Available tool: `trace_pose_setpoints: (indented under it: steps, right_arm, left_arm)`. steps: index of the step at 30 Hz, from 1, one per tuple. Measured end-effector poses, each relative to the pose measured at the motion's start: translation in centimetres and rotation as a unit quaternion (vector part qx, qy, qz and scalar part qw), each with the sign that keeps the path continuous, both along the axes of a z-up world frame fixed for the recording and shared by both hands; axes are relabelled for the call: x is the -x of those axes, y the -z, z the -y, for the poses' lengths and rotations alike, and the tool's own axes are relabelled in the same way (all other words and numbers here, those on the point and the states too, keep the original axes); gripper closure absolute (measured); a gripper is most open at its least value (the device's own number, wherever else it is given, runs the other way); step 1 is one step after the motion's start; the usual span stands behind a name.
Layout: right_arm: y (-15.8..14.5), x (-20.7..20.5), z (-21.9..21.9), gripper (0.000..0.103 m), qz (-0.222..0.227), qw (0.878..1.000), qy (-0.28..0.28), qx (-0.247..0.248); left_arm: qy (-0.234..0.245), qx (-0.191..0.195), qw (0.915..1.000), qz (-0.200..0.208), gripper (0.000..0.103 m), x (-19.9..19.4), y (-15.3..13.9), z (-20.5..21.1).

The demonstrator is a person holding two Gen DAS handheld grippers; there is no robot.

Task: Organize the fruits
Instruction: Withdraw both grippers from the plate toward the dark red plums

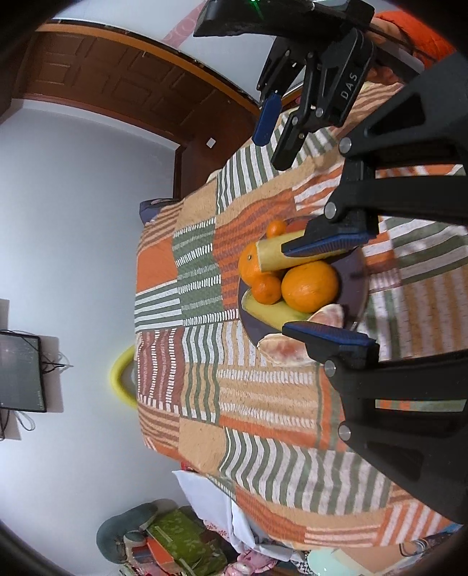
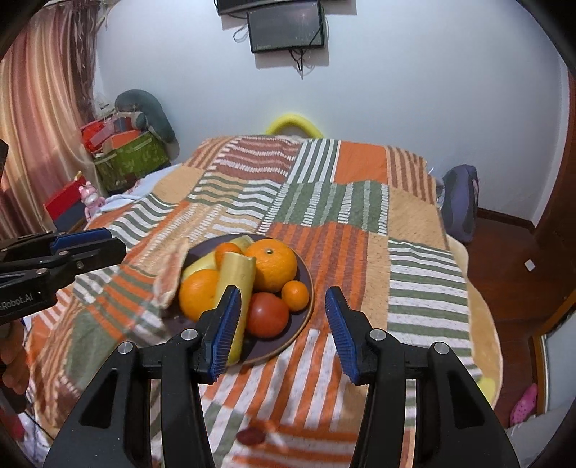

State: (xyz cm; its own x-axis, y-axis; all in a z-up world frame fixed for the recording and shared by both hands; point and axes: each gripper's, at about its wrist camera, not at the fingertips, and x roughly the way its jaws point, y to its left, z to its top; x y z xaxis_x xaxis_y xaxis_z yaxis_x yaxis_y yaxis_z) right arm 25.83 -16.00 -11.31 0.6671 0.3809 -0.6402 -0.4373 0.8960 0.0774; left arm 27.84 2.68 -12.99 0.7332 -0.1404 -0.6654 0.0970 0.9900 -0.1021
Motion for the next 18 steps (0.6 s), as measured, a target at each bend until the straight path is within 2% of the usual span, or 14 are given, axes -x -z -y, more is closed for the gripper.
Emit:
trace_pose_setpoints:
  steps: [9,12,18]
  right_arm:
    - [-2.0,5.8,0.6,0.058,0.021,1.0,-0.007,-0.007]
    - [-2.2,7.1,0.6,0.058,0.023,1.0,-0.009,-0.008]
    - [-1.7,9.5,0.2,0.058,0.026,1.0,-0.009,0.01]
  left_arm:
    - [0.0,0.004,0.9999,0.014,0.059,6.3,-1.8,0.7]
    - [-0.001,0.002,0.9999,0.012,0.059,8.1,-1.4,0.9]
    - [0.012,0.001,0.9997,-0.022,0.059,10.3,1.0,1.8]
